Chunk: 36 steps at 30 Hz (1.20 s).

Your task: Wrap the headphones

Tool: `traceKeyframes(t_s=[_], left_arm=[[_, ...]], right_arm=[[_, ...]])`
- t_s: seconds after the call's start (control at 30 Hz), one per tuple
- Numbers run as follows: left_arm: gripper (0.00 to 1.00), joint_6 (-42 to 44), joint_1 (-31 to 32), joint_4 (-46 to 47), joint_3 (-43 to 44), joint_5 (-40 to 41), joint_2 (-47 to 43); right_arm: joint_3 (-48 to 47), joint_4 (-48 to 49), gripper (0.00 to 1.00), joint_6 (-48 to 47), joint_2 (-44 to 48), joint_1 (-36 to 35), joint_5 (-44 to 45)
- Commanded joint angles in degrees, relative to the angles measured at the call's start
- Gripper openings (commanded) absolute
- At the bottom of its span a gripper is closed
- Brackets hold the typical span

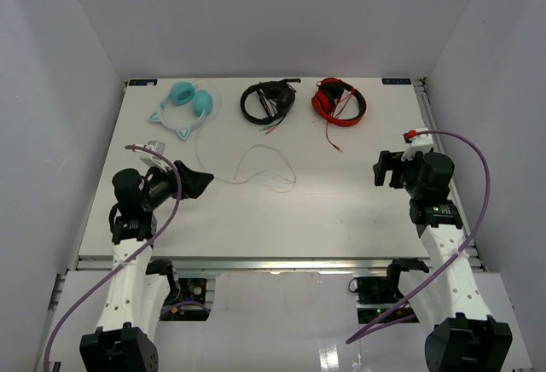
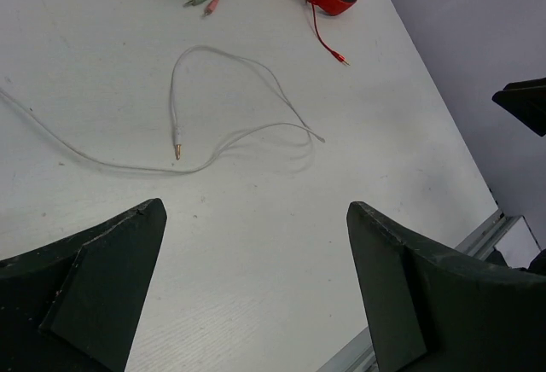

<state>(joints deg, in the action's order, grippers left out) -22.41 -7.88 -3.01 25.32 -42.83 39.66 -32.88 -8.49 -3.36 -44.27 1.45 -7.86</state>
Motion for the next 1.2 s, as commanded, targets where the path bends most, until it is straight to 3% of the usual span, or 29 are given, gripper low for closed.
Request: traceKeyframes(t_s=[0.0, 0.13, 0.27, 0.37, 0.43, 0.63, 0.93, 1.17], left_arm=[[0.98, 1.88, 0.96, -0.68, 1.43, 0.85, -1.60], [0.98, 0.36, 0.94, -0.67, 1.15, 3.27, -1.02], [0.98, -3.74, 0.96, -2.39, 1.88, 10.41, 0.98], [0.98, -5.70, 1.02, -4.16, 4.35, 14.85, 7.16], [0.97, -7.90, 0.95, -6.93, 7.40, 18.23, 16.91], [0.93, -17.65, -0.01, -17.53, 32.84, 29.85, 47.43], [0.93, -26.79, 0.04, -33.48, 67.42, 46.37, 77.61], [0.90, -29.38, 0.06, -40.54, 85.86, 52.15, 89.72]], right_arm=[[0.77, 3.57, 0.90, -3.18, 1.74, 0.57, -6.52], [2.82, 0.88, 0.90, -21.55, 2.51, 0.25, -24.54], [0.49, -4.80, 0.90, -31.77, -4.01, -1.80, -39.58], [-2.33, -8.57, 0.91, -33.55, -9.75, -3.54, -38.50], [-3.05, -9.78, 0.91, -34.00, -11.21, -3.55, -36.07], [-2.73, -11.74, 0.92, -35.79, -9.86, -3.48, -34.87], [-2.98, -13.22, 0.92, -36.64, -7.53, -3.49, -36.69], [-3.33, -13.74, 0.92, -36.64, -7.49, -3.48, -37.03]])
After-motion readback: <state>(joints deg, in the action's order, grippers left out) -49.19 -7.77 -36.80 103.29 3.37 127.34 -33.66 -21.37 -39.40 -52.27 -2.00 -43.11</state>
